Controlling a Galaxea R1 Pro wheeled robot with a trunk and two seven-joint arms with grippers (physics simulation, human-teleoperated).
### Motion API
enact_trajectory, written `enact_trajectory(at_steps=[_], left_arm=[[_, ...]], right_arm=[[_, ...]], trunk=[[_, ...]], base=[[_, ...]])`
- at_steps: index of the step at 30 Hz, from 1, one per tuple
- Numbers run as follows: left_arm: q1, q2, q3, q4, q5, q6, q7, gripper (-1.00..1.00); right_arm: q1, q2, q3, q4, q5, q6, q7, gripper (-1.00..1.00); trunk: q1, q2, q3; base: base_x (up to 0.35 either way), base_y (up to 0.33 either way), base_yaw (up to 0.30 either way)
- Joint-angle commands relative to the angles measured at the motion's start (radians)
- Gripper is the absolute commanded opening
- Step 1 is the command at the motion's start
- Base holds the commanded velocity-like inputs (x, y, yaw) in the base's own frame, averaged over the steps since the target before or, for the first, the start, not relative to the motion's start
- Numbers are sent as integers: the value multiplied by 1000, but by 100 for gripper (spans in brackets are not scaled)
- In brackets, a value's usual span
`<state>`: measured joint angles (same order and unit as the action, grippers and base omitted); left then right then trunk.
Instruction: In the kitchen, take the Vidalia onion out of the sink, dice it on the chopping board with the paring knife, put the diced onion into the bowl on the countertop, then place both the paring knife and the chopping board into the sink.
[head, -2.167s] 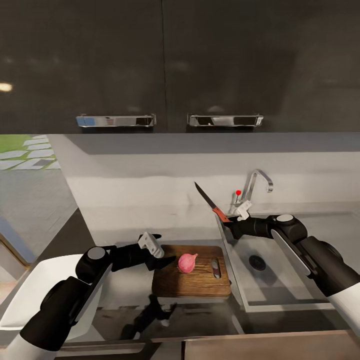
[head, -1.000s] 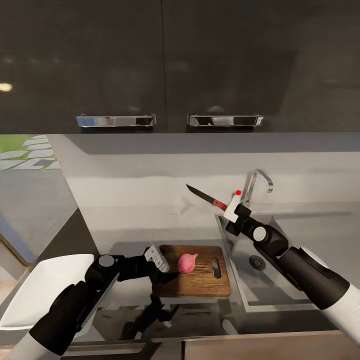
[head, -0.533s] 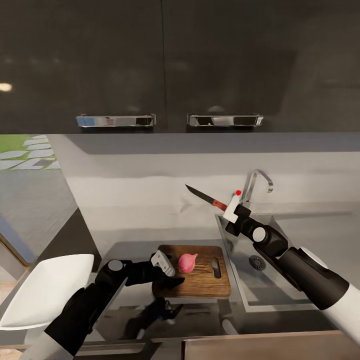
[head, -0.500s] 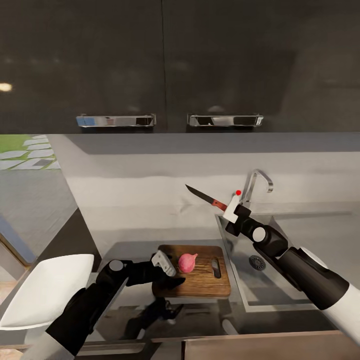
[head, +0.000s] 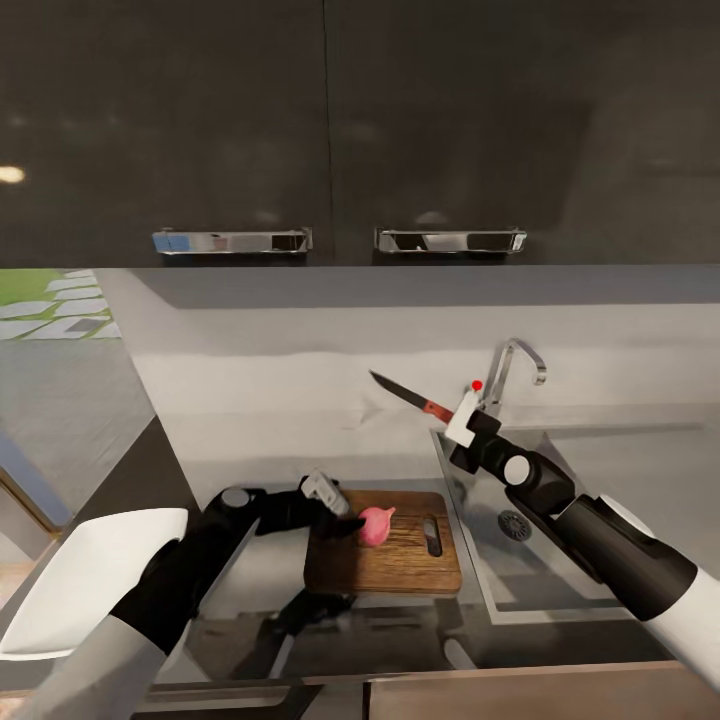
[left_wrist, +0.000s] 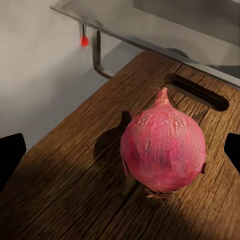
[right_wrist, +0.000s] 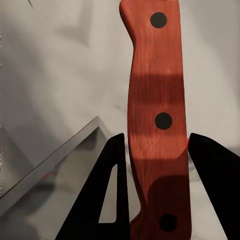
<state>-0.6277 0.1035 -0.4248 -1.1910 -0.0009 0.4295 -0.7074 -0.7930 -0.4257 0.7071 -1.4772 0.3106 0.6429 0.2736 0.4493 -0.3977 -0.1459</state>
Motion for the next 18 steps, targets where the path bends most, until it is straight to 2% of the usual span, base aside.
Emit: enact_trajectory(at_steps=[1,7,10,16,18], left_arm=[[-6,-2,1,6,0,7,-1,100],[-33,-22,2,72,0,-3,0,100],[-46,-34,3,115,0,-91,1,100],[-53,-49,3,150,0,-138,2,100],[-56,-70,2,173,1,-144,9,100]], right_arm=[[-2,-1,5,-2,11,4,7,-100],[-2,-1,30,-2,15,4,4,-100],[-2,-1,50,-2,15,4,-25,-100],[-2,-1,60,-2,16,4,-42,-100],[-2,-1,60,-2,16,4,-44,-100]], trunk=[[1,-2,-2],[1,-2,-2],[1,-2,-2],[1,-2,-2],[1,-2,-2]], base=[[0,0,0],[0,0,0],[0,0,0],[0,0,0],[0,0,0]])
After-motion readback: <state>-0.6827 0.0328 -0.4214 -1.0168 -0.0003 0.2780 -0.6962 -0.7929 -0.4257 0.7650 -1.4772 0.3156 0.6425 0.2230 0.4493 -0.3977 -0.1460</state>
